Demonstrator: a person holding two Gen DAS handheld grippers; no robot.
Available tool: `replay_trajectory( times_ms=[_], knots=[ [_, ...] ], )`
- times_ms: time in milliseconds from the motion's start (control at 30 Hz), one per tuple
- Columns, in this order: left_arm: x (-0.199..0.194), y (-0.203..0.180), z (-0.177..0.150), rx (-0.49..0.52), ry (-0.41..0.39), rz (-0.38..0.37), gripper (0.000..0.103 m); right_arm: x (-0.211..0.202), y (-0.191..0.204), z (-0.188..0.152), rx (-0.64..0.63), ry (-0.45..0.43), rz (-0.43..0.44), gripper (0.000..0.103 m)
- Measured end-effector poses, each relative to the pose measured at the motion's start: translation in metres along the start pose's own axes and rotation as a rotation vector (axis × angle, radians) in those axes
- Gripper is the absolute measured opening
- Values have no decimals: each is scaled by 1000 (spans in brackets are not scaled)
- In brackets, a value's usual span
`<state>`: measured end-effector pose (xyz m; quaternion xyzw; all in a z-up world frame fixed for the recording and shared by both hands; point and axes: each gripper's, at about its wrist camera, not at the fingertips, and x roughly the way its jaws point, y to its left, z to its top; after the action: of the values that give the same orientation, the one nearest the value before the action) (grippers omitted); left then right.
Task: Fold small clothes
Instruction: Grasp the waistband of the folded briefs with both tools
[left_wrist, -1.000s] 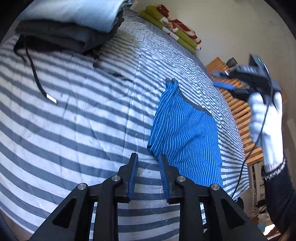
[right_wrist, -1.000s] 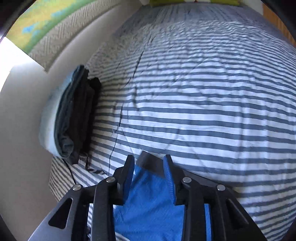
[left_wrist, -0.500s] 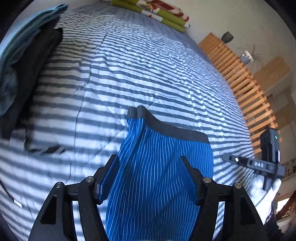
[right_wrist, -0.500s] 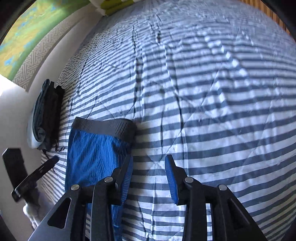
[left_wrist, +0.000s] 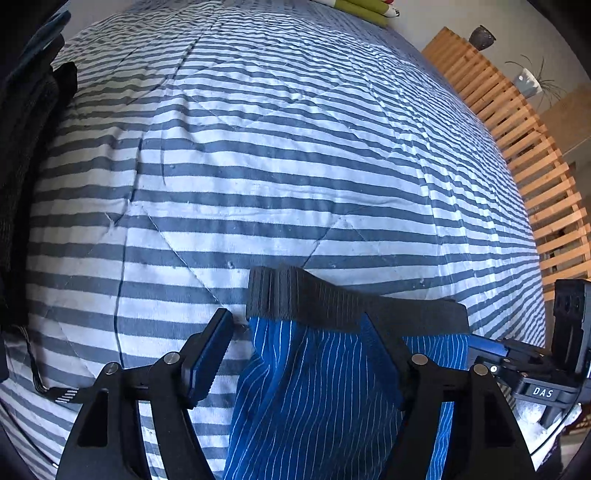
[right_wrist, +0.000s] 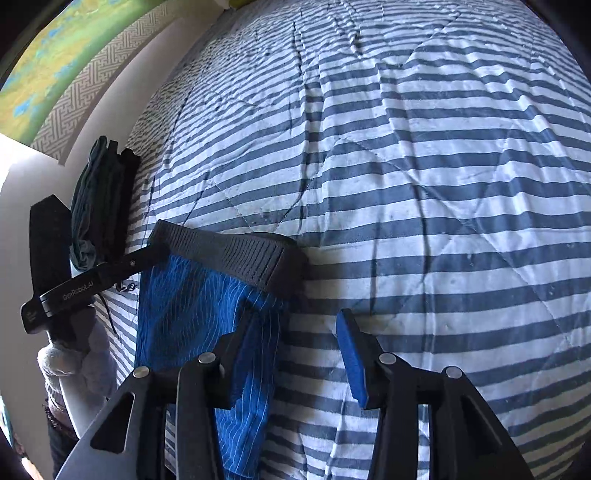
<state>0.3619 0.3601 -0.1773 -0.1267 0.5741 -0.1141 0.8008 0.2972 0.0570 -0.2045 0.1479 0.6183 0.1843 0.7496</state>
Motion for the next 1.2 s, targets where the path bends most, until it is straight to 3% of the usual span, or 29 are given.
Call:
replay_trajectory(
  times_ms=[100,233,400,600,733,933,1100,1167,1200],
  knots=[
    [10,-9,5,33,8,24,47,5,12,1,-31,-7,-55,40],
    [15,-12,6,64,1,50,35,11,33,3,-99,-29,-148,40],
    [16,-8,8,56,-14,41,26,21,49,7,-150,-30,-193,40],
    [11,-1,6,64,-23,28,24,22,57,4,-191,-48,-213,40],
    [9,1,4,64,-32,21,22,17,52,4,-178,-44,-167,40],
    [2,11,0,38,-40,-28,18,3,12,10,-10,-19,72,41],
    [1,13,-1,28,-45,-46,17,14,1,15,52,16,121,41],
    [3,15,1,13,-39,-47,21,18,3,17,52,30,123,41],
    [4,17,1,3,-29,-54,28,20,4,17,54,35,120,41]
  ],
)
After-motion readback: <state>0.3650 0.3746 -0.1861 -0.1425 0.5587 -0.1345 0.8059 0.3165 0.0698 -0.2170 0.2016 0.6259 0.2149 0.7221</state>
